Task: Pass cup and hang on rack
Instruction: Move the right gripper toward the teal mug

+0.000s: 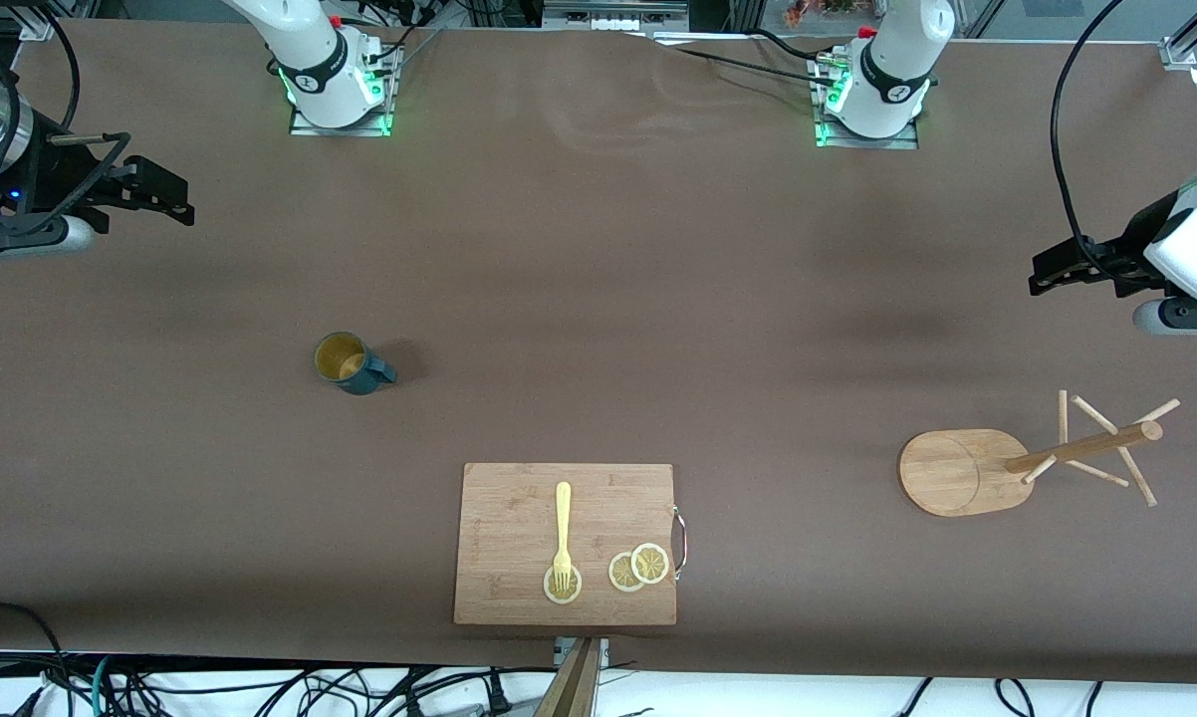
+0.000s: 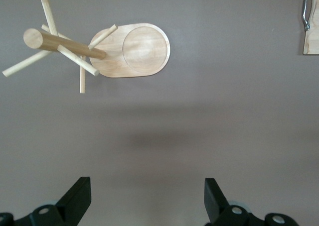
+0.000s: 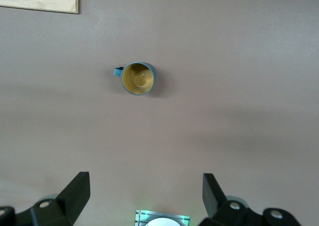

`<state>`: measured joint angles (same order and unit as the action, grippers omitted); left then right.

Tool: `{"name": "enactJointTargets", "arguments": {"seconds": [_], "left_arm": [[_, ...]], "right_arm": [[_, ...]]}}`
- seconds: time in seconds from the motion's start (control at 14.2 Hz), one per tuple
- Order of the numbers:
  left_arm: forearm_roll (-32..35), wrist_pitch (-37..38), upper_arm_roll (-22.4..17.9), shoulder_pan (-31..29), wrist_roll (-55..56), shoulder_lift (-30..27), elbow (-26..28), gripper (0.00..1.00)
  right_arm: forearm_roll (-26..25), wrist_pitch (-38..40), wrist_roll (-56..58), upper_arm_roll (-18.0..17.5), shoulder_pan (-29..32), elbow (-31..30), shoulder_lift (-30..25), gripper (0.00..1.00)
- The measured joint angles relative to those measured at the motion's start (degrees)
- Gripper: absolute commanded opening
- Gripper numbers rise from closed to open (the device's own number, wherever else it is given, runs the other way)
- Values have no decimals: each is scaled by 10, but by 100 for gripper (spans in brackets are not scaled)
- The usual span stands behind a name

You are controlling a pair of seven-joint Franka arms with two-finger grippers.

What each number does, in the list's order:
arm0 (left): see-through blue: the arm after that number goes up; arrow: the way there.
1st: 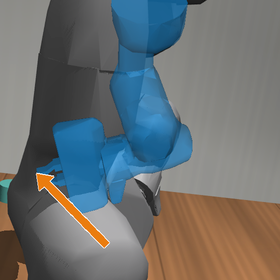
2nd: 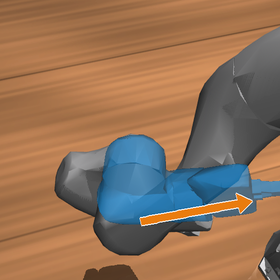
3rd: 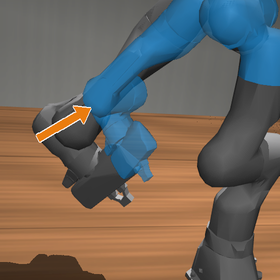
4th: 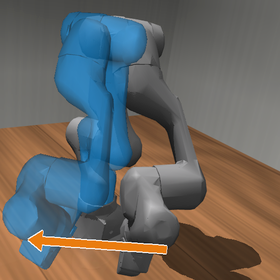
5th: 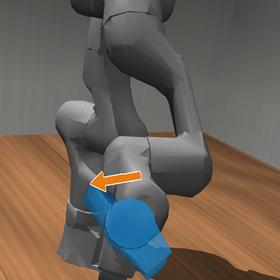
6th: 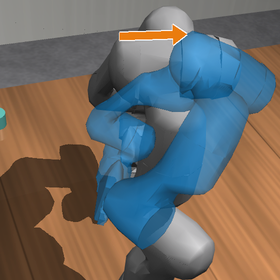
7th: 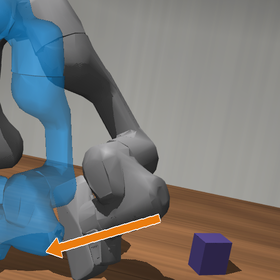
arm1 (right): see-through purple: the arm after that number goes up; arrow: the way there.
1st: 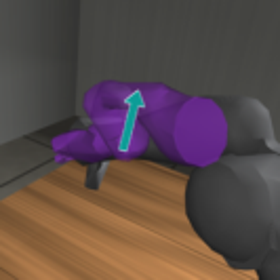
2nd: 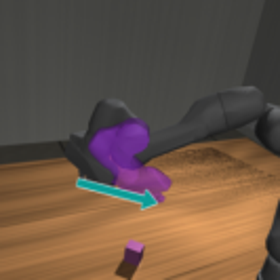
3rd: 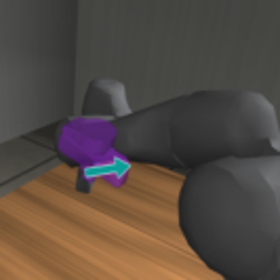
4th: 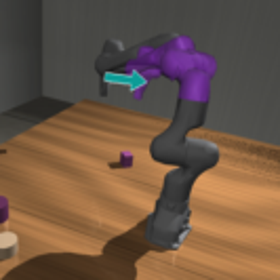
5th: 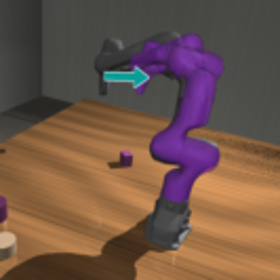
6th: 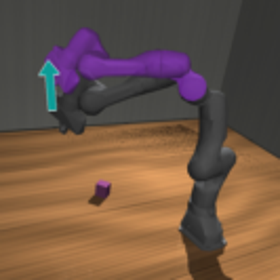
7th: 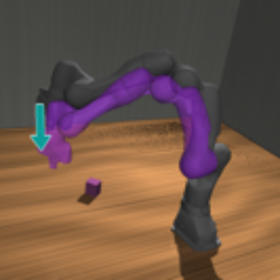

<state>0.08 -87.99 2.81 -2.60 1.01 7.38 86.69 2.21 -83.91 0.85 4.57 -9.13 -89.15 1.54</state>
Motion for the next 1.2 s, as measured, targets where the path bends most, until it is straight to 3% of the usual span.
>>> {"name": "enactJointTargets", "arguments": {"seconds": [0.85,1.2], "left_arm": [[0,0,2,-1,0,-6,12,100],[0,0,2,-1,0,-6,12,100]], "right_arm": [[0,1,1,0,0,-1,0,100],[0,-37,1,1,0,-45,1,100]]}}
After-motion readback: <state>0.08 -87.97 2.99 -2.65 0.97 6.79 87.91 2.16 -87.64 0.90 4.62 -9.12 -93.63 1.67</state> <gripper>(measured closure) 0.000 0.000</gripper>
